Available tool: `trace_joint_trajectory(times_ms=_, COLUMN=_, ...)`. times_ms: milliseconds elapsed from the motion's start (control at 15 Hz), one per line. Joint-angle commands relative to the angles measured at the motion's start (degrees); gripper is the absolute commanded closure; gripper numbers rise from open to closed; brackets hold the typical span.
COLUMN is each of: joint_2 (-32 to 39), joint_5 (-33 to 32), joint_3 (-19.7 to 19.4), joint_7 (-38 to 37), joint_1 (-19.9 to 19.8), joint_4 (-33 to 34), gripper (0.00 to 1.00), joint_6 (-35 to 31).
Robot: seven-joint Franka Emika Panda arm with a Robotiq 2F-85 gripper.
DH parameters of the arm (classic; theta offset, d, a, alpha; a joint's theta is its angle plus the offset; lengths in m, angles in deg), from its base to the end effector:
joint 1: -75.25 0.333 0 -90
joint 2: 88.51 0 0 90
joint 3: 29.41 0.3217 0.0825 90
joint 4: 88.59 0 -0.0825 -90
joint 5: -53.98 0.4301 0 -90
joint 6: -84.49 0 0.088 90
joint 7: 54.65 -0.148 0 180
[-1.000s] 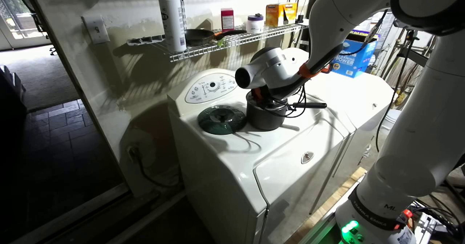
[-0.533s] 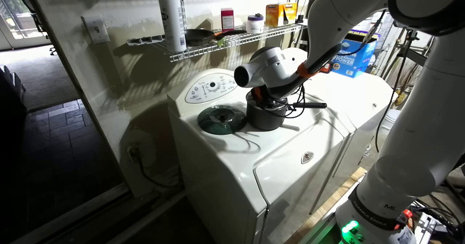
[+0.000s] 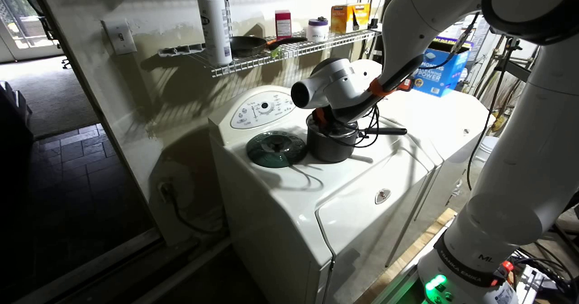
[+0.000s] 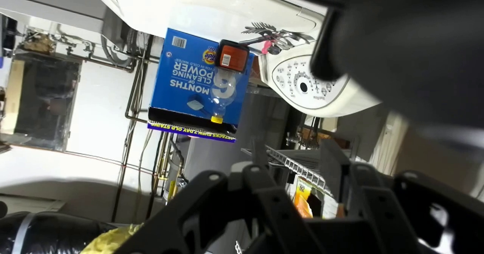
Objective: Place the spoon in the pot
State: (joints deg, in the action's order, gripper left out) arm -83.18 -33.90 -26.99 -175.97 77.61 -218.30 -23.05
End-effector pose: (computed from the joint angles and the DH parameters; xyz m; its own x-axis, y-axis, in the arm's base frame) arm 0.5697 -0.0673 0.3053 0.2648 -0.1705 0.9491 -0.9268 -0.3170 0.2016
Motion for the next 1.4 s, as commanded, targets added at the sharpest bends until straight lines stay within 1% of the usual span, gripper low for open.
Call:
trace_joint_trajectory(times_ms=0, joint_2=2.13, joint_5=1.40, joint_3=-0.02, joint_7=0.56, joint_1=-0.34, joint_4=1.51, gripper=0.27, joint_6=-0.17)
trace_joint_trajectory(times_ms=200, joint_2=1.76, joint_5=1.39, joint_3=-0.05, joint_7=0.49, joint_1=-0.40, joint_4=1.49, gripper=0.05, joint_6=-0.52)
trace_joint_trajectory(times_ms=333, joint_2=1.56, joint_5=1.35, joint_3=-0.06, joint_7=0.44, joint_1=-0.41, joint_4=1.41, gripper=0.00, joint_6=-0.60)
trace_joint_trajectory(times_ms=733, joint_2=0.06, joint_5=2.04, joint_3=-0.06, joint_7=1.35, joint_1=-0.49, joint_4=0.92, gripper=0.00, joint_6=-1.20)
trace_joint_trajectory(times_ms=1333, joint_2=-6.80, joint_5=11.33, joint_3=-0.32, joint_7=9.76, joint_1=-0.53, joint_4=-0.16, gripper=0.00, joint_6=-6.47)
